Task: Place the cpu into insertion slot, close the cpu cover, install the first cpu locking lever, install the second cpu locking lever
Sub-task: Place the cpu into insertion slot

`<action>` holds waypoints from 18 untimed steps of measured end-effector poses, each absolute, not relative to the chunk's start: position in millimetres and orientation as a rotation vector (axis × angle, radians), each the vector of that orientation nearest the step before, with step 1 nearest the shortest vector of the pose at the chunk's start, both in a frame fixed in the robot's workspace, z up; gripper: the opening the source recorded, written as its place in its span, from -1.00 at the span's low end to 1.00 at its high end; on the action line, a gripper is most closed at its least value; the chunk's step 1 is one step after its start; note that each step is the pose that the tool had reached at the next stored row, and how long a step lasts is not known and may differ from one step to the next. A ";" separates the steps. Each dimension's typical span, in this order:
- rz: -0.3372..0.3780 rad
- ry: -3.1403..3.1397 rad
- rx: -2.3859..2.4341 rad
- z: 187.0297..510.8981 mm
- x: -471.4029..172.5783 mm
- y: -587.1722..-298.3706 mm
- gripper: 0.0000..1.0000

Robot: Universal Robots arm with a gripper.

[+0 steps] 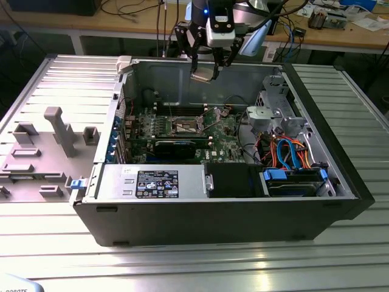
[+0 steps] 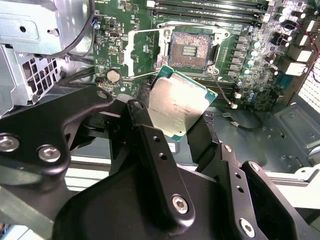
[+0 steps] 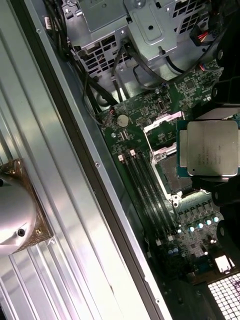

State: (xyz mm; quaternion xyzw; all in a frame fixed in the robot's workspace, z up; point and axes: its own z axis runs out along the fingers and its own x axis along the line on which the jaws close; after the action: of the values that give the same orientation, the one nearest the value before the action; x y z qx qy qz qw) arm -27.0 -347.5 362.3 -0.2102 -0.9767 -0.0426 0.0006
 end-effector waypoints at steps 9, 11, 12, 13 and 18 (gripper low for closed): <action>-0.134 -3.065 -0.672 362.1 -27.1 -347.4 0.08; -0.134 -3.065 -0.672 362.1 -27.1 -347.4 0.08; -0.134 -3.065 -0.672 362.1 -27.1 -347.4 0.08; -0.134 -3.065 -0.672 362.1 -27.1 -347.4 0.08; -0.134 -3.065 -0.672 362.1 -27.1 -347.4 0.08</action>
State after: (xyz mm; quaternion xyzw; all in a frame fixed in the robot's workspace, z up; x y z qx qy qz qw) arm -27.1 -347.4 362.1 -0.2140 -0.9759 -0.0426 0.0005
